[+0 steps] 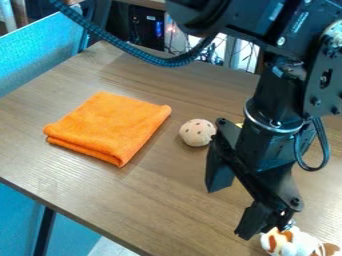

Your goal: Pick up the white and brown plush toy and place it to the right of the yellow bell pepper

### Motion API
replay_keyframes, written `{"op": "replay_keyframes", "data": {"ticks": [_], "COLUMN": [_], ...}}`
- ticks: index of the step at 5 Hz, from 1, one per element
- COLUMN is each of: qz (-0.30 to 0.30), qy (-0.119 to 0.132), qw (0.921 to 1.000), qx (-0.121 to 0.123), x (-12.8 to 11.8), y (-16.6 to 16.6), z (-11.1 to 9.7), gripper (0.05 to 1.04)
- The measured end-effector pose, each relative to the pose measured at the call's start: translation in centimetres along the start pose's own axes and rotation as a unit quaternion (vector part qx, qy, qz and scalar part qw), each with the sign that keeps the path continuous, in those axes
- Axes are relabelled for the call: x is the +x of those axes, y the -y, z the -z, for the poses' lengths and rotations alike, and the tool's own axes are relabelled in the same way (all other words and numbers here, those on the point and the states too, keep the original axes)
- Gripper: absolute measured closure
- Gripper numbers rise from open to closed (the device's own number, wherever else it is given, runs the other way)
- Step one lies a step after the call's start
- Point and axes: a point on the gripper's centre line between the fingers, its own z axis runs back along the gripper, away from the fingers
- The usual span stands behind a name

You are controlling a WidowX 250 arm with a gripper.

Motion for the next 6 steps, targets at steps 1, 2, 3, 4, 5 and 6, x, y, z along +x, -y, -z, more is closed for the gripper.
{"op": "replay_keyframes", "data": {"ticks": [1, 2, 3, 4, 5, 6], "qz": [0.004, 0.1, 0.172, 0.246, 0.274, 0.278], "qy": [-0.014, -0.009, -0.006, 0.01, 0.014, 0.018], "qw": [0.9999, 0.9949, 0.9851, 0.9691, 0.9612, 0.9594], "qx": [0.0, -0.001, -0.002, -0.016, -0.03, -0.046], "x": [-0.1, 0.6, 2.0, 3.6, 4.6, 5.6], "y": [0.0, 0.2, 0.4, 1.0, 1.3, 1.4], "z": [0.8, 1.9, 2.9, 4.1, 5.8, 6.7], "gripper": [0.083, 0.083, 0.083, 0.083, 0.083, 0.083]}}
